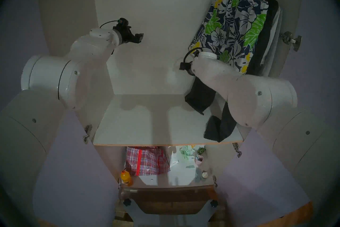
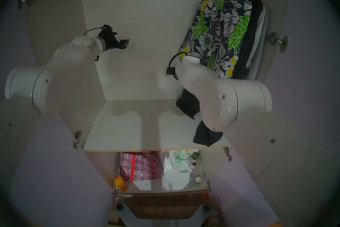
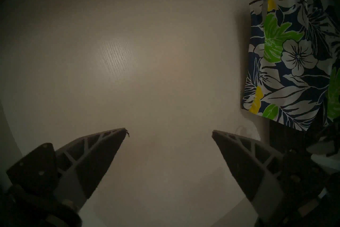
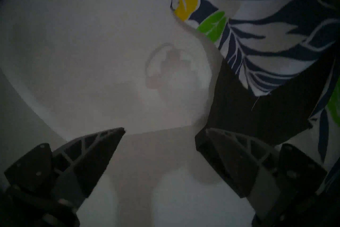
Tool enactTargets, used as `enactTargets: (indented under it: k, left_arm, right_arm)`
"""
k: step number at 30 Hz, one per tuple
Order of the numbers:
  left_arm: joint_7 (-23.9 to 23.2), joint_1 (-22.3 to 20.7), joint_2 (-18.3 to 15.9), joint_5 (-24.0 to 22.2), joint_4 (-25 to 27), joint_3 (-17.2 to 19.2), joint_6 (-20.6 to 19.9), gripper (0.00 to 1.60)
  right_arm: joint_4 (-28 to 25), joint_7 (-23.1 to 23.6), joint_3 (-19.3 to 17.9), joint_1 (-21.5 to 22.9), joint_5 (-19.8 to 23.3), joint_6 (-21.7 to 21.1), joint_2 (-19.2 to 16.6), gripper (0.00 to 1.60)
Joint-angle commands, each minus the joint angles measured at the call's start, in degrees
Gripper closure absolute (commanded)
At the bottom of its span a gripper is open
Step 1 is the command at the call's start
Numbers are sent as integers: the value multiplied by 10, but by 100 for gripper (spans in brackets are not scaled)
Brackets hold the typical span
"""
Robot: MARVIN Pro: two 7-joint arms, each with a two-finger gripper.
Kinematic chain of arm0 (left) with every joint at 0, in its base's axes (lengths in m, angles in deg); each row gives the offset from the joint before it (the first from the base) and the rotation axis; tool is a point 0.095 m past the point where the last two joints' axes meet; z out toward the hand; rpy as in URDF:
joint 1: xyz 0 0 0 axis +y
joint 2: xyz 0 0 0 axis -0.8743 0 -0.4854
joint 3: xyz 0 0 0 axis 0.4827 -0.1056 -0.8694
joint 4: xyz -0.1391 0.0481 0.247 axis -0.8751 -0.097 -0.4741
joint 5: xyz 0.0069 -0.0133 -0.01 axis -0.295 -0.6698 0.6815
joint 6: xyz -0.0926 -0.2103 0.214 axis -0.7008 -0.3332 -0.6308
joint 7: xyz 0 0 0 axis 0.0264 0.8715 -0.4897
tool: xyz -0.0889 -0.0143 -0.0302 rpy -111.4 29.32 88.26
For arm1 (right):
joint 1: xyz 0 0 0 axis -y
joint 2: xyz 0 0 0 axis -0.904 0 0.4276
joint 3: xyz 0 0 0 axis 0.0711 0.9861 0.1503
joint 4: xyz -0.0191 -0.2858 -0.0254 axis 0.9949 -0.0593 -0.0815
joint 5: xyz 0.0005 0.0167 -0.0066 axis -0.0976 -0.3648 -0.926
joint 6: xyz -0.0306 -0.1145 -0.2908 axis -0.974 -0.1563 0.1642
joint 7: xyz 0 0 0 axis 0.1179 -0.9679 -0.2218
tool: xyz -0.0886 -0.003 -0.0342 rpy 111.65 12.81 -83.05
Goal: Move and arrange clothes and pants in the wardrobe
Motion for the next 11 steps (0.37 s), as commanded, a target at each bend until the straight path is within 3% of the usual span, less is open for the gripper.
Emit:
enactTargets:
  k: [1, 11]
  left_arm:
    - [1, -23, 1, -2, 14, 2, 4, 0]
    - [1, -22, 1, -2, 14, 2, 4, 0]
  right_arm:
    - [-24, 27, 2, 15, -1, 4, 9, 0]
    - [-26, 58, 7, 12, -5, 7, 6, 0]
